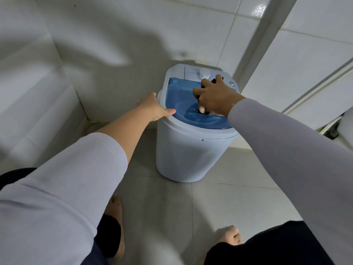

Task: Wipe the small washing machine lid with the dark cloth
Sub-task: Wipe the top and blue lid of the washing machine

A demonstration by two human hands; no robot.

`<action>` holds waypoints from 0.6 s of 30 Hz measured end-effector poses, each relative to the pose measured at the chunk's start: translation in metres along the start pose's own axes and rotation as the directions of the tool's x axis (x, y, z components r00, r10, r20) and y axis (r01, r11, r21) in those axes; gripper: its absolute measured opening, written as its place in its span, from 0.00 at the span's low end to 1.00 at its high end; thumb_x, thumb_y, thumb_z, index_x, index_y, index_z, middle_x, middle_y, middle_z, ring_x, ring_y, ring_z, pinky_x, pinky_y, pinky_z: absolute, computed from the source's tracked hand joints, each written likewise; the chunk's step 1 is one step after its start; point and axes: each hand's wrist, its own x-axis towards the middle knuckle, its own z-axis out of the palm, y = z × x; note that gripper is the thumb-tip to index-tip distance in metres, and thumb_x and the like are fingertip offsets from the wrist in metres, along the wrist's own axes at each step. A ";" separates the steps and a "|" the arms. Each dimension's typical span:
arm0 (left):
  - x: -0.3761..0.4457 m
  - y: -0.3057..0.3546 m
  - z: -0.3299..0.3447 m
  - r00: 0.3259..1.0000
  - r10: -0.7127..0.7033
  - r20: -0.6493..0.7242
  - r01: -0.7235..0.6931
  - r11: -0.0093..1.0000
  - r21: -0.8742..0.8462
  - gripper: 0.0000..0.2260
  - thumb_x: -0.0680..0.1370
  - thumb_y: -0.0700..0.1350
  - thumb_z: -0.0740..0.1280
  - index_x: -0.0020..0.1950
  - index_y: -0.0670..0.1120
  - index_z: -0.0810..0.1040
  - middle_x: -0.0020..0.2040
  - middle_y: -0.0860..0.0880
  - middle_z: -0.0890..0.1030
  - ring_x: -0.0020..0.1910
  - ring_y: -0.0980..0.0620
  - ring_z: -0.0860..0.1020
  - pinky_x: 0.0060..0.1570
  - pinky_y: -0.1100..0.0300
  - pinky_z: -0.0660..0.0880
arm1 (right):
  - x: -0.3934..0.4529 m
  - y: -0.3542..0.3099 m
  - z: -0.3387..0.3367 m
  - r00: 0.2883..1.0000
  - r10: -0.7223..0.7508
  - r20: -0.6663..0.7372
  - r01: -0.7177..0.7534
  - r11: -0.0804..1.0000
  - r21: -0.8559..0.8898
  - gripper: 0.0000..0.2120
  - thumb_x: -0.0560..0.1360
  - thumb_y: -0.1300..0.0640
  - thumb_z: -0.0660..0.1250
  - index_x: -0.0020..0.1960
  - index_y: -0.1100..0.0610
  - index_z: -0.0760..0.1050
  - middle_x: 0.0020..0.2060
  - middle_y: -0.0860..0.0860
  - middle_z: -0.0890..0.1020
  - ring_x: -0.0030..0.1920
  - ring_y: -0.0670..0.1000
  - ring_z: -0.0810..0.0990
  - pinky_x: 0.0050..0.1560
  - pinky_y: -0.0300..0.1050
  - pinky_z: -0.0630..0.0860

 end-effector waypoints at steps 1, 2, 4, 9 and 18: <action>0.000 0.002 0.001 1.000 0.004 0.000 -0.004 1.000 0.001 0.42 0.71 0.58 0.73 0.77 0.44 0.56 0.76 0.43 0.64 0.74 0.41 0.63 0.71 0.47 0.64 | -0.001 0.000 -0.001 1.000 0.006 0.014 -0.006 1.000 -0.010 0.14 0.76 0.58 0.64 0.62 0.56 0.76 0.65 0.50 0.70 0.65 0.58 0.67 0.60 0.58 0.67; 0.000 0.003 0.002 1.000 0.010 -0.002 -0.010 1.000 0.003 0.42 0.70 0.58 0.73 0.77 0.44 0.56 0.75 0.43 0.64 0.74 0.41 0.63 0.71 0.47 0.64 | -0.001 0.001 -0.002 1.000 0.009 0.030 -0.009 1.000 -0.010 0.15 0.76 0.58 0.65 0.63 0.56 0.76 0.65 0.50 0.70 0.64 0.58 0.67 0.58 0.57 0.68; 0.004 -0.001 -0.002 1.000 0.011 0.005 -0.011 1.000 -0.001 0.42 0.70 0.58 0.73 0.76 0.43 0.57 0.75 0.43 0.64 0.74 0.41 0.63 0.71 0.47 0.64 | 0.007 -0.001 -0.008 0.997 -0.004 0.072 0.003 1.000 0.020 0.16 0.76 0.57 0.65 0.64 0.54 0.75 0.64 0.51 0.70 0.64 0.59 0.69 0.54 0.54 0.70; 0.007 -0.009 -0.003 1.000 -0.003 0.017 0.002 1.000 0.009 0.42 0.71 0.59 0.72 0.77 0.44 0.56 0.76 0.44 0.64 0.74 0.41 0.63 0.70 0.47 0.64 | 0.018 -0.010 -0.015 0.993 -0.009 0.121 -0.011 0.987 0.162 0.17 0.75 0.58 0.66 0.64 0.51 0.76 0.63 0.54 0.70 0.62 0.61 0.71 0.51 0.52 0.73; 0.009 -0.007 -0.002 0.999 0.024 0.028 -0.025 0.999 0.029 0.42 0.72 0.58 0.72 0.77 0.43 0.55 0.76 0.43 0.63 0.74 0.40 0.62 0.72 0.46 0.62 | 0.013 -0.009 0.002 0.981 0.170 0.095 -0.192 0.764 0.616 0.16 0.75 0.64 0.61 0.58 0.51 0.80 0.58 0.56 0.73 0.56 0.59 0.75 0.50 0.43 0.68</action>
